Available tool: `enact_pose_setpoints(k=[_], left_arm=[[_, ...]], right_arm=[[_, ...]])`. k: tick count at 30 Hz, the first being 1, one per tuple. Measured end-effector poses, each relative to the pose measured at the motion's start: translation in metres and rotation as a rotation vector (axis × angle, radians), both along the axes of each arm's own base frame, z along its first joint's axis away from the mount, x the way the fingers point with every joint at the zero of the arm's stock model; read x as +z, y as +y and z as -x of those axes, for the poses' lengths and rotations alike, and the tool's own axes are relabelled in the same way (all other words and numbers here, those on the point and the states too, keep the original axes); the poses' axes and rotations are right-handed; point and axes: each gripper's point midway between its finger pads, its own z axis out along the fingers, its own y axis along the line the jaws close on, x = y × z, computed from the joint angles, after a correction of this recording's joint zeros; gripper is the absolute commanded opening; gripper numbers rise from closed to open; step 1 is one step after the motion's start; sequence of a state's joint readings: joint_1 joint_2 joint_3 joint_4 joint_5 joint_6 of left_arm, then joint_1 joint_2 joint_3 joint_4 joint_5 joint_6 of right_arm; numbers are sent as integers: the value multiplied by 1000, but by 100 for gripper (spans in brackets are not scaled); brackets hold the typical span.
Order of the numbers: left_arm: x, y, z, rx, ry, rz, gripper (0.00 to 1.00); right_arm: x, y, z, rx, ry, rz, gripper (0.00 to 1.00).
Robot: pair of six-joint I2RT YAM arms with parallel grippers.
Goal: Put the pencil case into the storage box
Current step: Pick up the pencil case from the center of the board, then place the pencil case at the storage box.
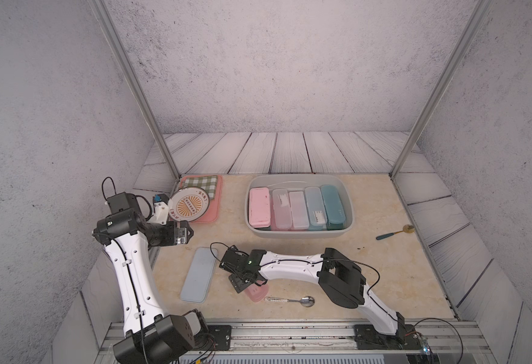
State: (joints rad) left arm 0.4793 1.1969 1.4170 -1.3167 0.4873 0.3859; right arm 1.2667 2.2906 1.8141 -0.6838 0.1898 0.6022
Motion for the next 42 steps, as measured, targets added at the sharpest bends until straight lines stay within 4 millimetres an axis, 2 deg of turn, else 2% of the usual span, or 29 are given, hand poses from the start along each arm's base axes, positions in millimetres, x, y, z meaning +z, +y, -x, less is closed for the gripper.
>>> enact_pose_setpoints(k=[4,7,10,13,19,21,23,29,32,35,39,42], left_arm=[[3,-13,5,-70,-17,27,97],[4,-22,10,-115,-17,48,97],[4,-28,13,-151,-12,57,96],[4,-35,14,-186,-14,60,96],[3,-58,20,-268,-30,83,96],[4,-70,23,-304,-50,106,96],[6,-81,26,-341,-72,139,96],[13,-108,20,-429,-116,208,95],[8,-113,15,-435,-106,222,95],[4,-113,11,-426,-94,221,95],[0,-108,6,-402,-88,202,94],[-4,-106,3,-390,-75,194,94]], right_arm=[[1,-5,-1,-17,-20,-17,69],[4,-21,1,-35,-26,-1,69],[18,-31,2,-54,-34,-5,68],[50,-38,2,-77,-57,-53,68],[136,-64,-15,-149,-145,-202,68],[163,-78,-33,-201,-174,-252,67],[180,-97,-59,-270,-197,-282,67],[203,-165,-149,-500,-269,-274,67],[215,-180,-188,-569,-308,-277,67],[210,-183,-223,-615,-316,-280,67],[180,-176,-264,-647,-281,-252,67],[159,-167,-286,-649,-259,-226,67]])
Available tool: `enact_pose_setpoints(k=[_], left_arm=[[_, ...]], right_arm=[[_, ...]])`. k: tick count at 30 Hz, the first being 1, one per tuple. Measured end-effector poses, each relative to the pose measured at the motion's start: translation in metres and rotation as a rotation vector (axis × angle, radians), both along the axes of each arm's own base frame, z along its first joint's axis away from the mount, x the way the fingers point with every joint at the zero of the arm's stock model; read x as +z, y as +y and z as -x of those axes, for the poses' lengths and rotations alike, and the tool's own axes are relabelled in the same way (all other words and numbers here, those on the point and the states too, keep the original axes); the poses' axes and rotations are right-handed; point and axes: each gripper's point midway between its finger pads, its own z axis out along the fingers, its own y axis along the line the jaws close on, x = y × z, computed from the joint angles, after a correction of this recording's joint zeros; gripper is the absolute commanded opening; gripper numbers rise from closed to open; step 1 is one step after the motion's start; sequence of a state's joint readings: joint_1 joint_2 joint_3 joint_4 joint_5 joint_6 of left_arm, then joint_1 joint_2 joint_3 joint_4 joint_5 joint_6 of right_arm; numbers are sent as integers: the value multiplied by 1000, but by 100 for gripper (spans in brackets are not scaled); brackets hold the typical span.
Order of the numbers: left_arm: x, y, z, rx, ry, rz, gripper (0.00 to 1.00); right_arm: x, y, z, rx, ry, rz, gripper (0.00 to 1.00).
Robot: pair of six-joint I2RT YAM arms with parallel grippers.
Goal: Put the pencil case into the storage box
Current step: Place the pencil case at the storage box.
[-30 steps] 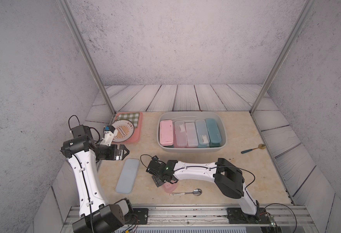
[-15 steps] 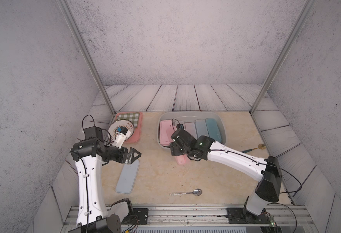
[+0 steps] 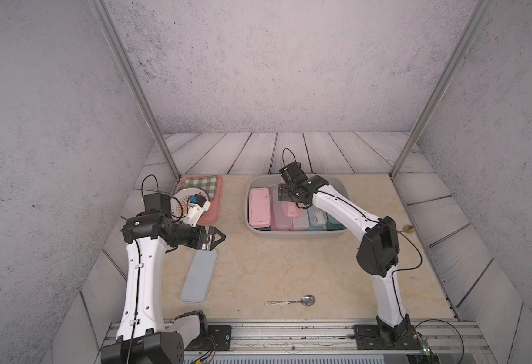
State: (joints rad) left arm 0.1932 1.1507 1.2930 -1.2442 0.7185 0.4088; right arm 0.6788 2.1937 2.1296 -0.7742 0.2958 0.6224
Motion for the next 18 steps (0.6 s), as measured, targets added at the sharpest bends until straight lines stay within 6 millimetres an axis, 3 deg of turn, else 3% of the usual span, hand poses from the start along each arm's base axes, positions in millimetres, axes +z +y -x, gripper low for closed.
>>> enact_pose_setpoints(k=[6,18], left_arm=[[-6,3,-3,11,27,-10,94],[-10,4,-5,14,45,-7,94]], right_arm=[[-21,19,-21,15,24,3,67],[-60,28,-19,43,100,4,69]])
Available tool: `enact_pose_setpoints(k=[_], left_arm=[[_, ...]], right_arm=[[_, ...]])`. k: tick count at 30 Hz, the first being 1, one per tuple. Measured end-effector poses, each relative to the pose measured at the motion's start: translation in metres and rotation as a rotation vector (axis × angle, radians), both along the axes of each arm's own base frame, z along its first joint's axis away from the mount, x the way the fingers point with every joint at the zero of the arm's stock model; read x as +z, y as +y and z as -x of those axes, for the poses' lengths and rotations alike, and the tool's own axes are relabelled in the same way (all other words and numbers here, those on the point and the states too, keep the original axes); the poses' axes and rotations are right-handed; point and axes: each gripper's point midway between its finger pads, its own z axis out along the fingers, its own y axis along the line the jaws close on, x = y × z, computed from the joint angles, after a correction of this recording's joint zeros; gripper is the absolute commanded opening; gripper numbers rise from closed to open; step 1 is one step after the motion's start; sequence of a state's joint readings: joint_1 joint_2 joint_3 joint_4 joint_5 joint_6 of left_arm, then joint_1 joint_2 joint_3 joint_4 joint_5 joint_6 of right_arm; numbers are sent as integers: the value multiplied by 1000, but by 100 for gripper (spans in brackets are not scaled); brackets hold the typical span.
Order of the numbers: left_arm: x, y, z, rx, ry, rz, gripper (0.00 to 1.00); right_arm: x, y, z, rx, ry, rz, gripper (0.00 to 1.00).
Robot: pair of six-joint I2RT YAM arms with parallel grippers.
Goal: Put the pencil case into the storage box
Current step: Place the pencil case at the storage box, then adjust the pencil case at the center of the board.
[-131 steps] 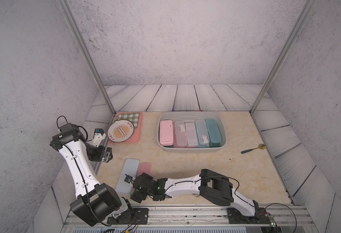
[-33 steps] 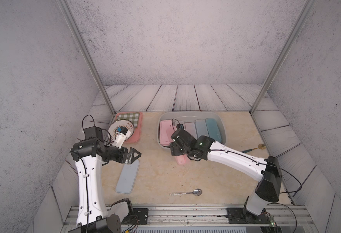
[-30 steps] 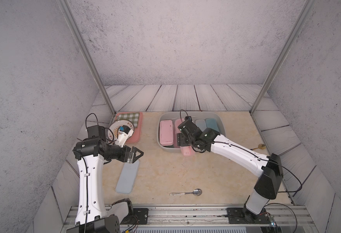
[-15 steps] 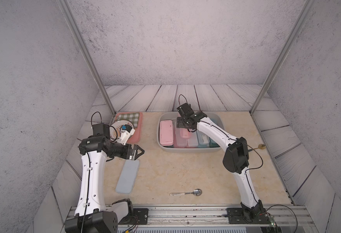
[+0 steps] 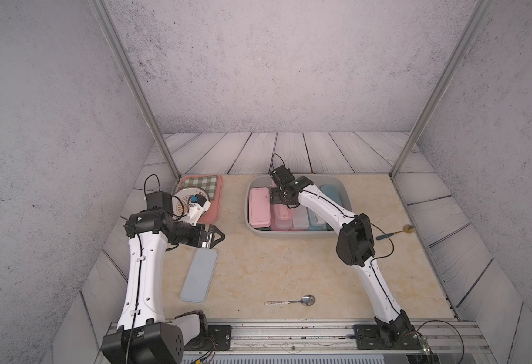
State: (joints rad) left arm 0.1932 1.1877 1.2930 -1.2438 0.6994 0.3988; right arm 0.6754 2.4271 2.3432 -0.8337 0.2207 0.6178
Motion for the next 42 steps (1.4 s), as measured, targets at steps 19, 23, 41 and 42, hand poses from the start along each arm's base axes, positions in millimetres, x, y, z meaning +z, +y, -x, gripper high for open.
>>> enact_pose_setpoints(k=[19,23,41,42], left_arm=[[-3,2,-3,6,8,-5,93],[-3,2,-3,9,10,-4,93],[-115,125,34,276,362,-293,84],[-121,129,41,276,379,-299,84]], right_arm=[[-36,7,3,9,54,-11,99],[-37,6,1,6,51,-21,99],[113,-45,126,80,-174,-386,96],[116,-45,138,90,-188,-407,97]])
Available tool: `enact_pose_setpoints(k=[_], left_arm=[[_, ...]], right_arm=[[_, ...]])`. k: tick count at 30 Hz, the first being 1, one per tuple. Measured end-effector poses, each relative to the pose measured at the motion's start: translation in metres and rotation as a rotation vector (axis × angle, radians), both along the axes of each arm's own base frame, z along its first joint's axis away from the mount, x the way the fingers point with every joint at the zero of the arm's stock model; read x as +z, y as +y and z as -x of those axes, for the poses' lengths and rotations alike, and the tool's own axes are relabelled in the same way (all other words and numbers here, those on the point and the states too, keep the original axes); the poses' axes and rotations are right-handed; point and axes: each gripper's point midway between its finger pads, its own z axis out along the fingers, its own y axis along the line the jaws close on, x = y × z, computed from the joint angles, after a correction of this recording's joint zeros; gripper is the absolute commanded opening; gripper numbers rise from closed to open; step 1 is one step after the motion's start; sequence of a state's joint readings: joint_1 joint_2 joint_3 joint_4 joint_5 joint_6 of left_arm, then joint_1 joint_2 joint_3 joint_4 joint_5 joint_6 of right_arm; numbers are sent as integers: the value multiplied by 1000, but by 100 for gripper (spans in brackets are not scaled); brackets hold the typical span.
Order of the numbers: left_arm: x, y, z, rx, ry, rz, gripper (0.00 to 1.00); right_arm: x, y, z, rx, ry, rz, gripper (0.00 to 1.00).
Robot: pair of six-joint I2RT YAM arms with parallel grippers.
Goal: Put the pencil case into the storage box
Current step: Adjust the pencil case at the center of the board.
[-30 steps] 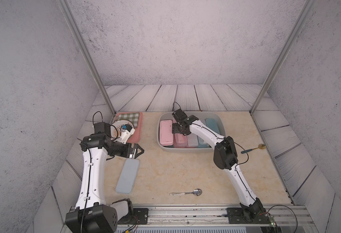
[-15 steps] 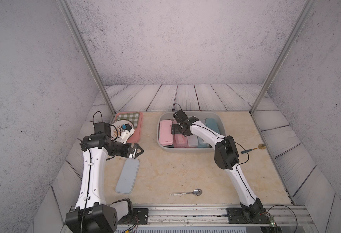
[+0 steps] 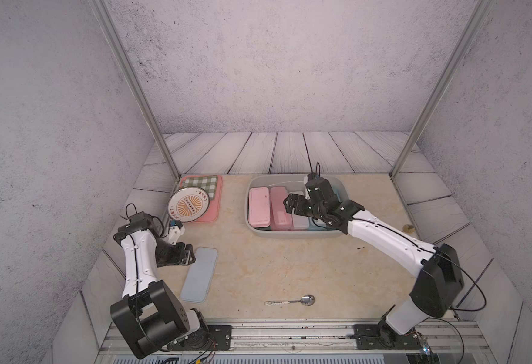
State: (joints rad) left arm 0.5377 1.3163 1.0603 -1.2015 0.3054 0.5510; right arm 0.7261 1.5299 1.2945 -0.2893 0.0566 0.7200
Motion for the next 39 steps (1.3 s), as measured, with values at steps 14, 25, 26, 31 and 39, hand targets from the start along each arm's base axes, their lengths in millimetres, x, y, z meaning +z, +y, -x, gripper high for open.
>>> enact_pose_setpoints(k=[14,25,26,31,39], left_arm=[[-61,13,35,-102,155,150,56],[-84,-13,34,-187,245,342,45],[-83,-18,33,-206,247,351,45],[-71,-46,33,-313,278,411,45],[-69,-64,27,-340,316,459,47]], right_arm=[[-119,169,164,256,157,-73,98],[-159,225,175,290,244,-164,89],[-162,227,175,288,253,-173,87],[-189,232,170,261,320,-210,75],[-190,236,154,245,350,-265,68]])
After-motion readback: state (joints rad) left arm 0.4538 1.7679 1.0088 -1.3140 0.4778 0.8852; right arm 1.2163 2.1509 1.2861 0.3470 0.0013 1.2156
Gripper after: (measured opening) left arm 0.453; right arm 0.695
